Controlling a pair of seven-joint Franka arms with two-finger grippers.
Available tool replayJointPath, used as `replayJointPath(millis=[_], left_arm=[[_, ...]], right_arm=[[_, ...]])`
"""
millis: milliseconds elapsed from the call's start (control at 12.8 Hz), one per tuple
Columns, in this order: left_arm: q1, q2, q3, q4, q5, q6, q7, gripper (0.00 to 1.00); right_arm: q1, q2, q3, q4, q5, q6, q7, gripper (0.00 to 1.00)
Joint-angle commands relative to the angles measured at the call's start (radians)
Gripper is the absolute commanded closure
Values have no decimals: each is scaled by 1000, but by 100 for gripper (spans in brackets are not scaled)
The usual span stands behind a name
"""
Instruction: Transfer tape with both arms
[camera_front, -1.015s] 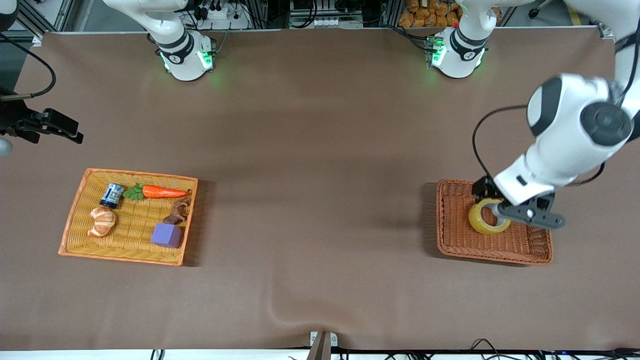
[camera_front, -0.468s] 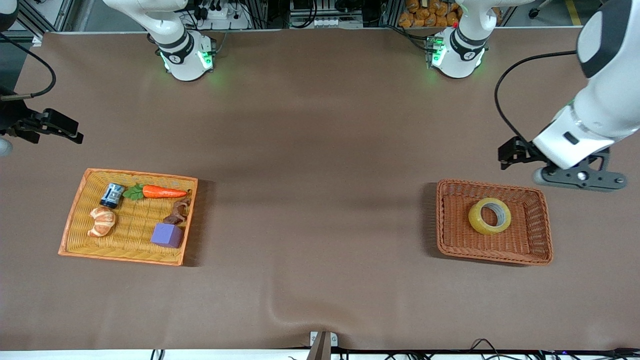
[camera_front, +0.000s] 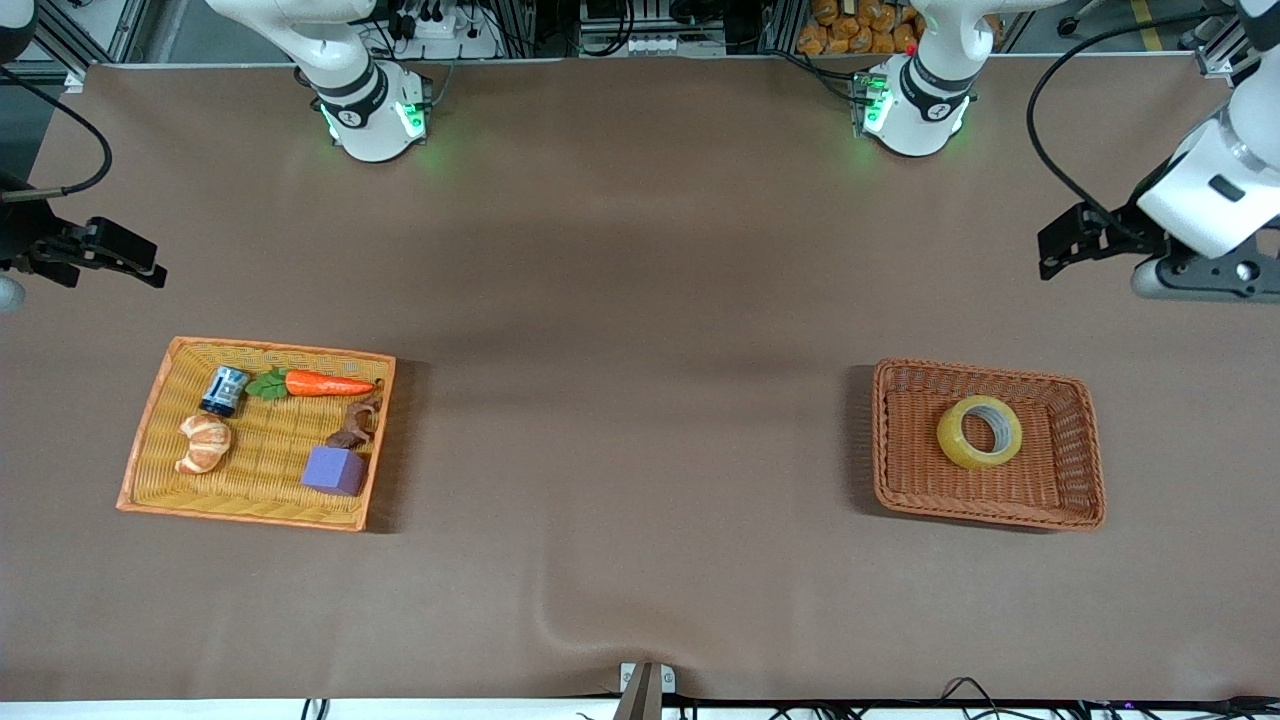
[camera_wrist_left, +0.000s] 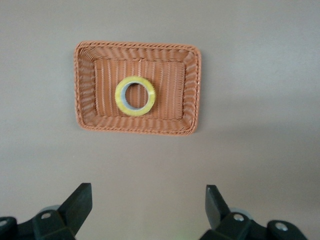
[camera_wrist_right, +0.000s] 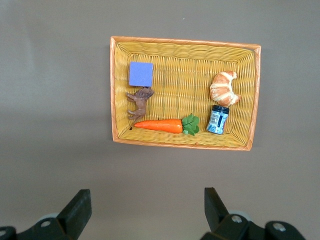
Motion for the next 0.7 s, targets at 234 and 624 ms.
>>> replayJointPath(millis=[234,624], left_arm=[[-23,-93,51,-82,-10,0,-14,0],[-20,-64,66,-49,-4,0,-11,0]], right_arm=[[-20,-17,14,-14,2,12,-1,0],[-20,-17,14,-14,2,12,1,0]])
